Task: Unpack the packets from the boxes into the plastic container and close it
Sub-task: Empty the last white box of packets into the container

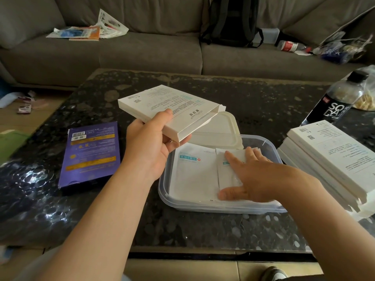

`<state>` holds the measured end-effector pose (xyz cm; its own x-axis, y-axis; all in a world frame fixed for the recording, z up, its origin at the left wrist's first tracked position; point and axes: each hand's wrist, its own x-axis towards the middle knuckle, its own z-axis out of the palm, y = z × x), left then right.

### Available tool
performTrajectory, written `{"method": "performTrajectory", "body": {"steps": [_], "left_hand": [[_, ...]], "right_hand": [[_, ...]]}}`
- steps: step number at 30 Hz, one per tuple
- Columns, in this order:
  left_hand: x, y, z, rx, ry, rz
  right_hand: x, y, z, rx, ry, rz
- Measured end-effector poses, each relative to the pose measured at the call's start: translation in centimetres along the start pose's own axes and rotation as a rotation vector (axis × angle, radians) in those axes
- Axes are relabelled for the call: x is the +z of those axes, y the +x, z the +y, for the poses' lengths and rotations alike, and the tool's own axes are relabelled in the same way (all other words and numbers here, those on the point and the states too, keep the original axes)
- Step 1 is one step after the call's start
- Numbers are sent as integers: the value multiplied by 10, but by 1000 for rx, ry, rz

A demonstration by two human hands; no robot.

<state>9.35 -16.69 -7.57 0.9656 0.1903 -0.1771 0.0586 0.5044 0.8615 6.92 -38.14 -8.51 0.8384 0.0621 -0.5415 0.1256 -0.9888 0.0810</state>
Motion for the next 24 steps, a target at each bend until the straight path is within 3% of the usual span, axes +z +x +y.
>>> {"method": "performTrajectory", "body": {"steps": [14, 20, 24], "left_hand": [[1, -3, 3, -6, -8, -7], [3, -4, 2, -2, -13, -7], [3, -3, 0, -3, -8, -8]], "right_hand": [[-2, -4, 0, 16, 21, -33], [-4, -8, 2, -79, 63, 117], [2, -5, 3, -103, -4, 58]]}}
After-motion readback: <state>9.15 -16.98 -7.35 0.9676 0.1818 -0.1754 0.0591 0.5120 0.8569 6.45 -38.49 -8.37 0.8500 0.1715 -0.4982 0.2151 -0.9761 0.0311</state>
